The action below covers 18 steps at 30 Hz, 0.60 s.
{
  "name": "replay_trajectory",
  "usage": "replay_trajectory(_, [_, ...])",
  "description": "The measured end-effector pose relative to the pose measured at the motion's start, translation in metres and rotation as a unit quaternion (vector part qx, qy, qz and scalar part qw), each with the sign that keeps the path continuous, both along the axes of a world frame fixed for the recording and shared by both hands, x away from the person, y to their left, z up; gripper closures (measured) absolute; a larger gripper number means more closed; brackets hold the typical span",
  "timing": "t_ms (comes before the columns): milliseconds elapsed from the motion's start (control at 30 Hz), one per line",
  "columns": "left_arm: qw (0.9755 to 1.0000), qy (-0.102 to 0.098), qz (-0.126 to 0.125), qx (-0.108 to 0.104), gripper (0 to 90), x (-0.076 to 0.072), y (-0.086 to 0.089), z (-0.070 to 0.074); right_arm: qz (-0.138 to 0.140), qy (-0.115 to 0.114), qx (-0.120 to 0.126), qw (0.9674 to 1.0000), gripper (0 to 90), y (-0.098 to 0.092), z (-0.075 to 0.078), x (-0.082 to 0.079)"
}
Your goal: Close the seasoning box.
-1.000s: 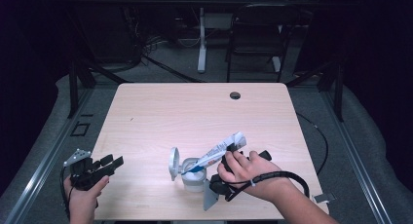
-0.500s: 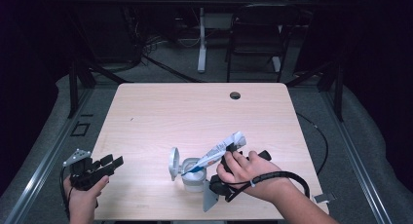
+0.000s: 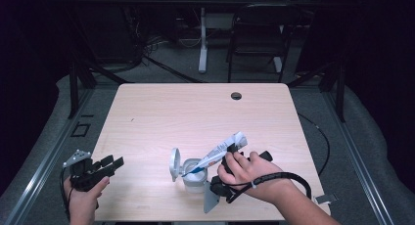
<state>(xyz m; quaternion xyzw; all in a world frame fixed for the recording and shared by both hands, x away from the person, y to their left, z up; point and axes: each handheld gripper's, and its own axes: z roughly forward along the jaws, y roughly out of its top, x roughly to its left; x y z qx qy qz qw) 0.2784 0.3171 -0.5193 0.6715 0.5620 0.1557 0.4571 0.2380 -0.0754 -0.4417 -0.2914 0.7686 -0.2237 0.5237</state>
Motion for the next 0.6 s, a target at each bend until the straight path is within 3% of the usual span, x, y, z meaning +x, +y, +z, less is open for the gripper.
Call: replay_trajectory(600, [1.0, -0.002, 0.0, -0.003, 49.5, 0.0002, -0.0002, 0.0009, 0.0, -0.003, -0.008, 1.0, 90.0, 0.0024, -0.001, -0.0024])
